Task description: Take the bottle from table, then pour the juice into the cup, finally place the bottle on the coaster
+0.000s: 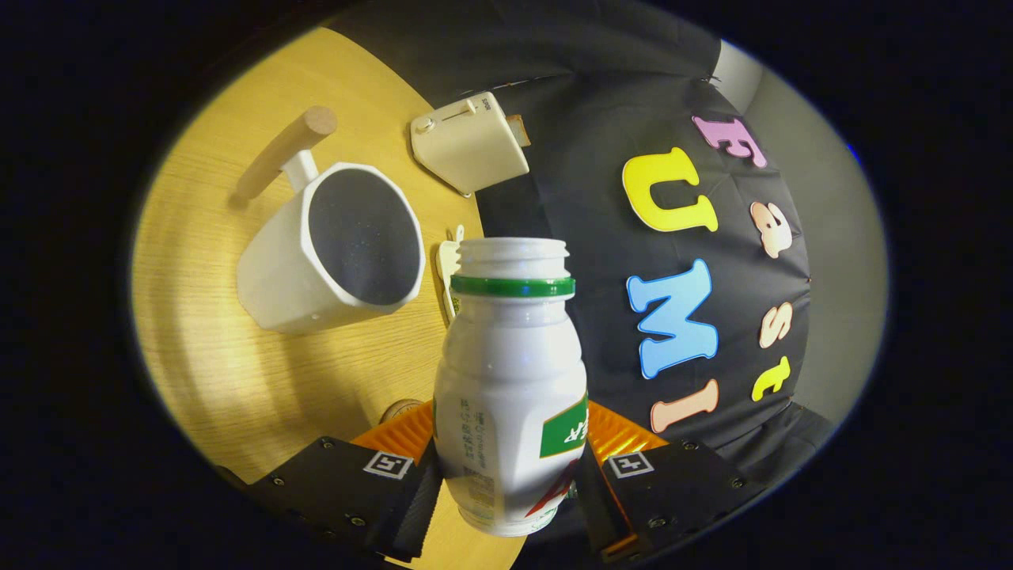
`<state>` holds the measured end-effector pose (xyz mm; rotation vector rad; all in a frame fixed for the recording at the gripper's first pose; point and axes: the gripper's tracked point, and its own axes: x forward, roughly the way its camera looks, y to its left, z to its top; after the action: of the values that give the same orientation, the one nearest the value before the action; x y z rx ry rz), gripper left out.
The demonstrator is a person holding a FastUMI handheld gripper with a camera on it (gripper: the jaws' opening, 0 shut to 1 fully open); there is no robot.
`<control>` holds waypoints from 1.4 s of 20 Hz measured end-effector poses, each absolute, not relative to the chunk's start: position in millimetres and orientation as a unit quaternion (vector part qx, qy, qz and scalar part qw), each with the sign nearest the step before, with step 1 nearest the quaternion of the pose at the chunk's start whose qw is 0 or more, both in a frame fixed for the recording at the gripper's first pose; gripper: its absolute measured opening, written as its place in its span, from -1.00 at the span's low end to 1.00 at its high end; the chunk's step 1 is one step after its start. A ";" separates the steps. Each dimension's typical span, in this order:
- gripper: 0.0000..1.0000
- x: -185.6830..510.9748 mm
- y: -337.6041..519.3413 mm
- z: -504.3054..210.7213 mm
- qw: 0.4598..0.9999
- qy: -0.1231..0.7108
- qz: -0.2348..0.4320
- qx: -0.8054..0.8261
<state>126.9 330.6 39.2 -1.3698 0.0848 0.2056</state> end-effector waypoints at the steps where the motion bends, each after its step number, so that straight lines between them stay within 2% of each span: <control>1: 0.49 126.0 330.7 40.7 0.765 0.037 0.093 -0.637; 28: 0.49 133.8 334.7 62.7 0.670 -0.014 0.050 -0.741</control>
<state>133.8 334.7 62.7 -1.6692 -0.0310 0.1125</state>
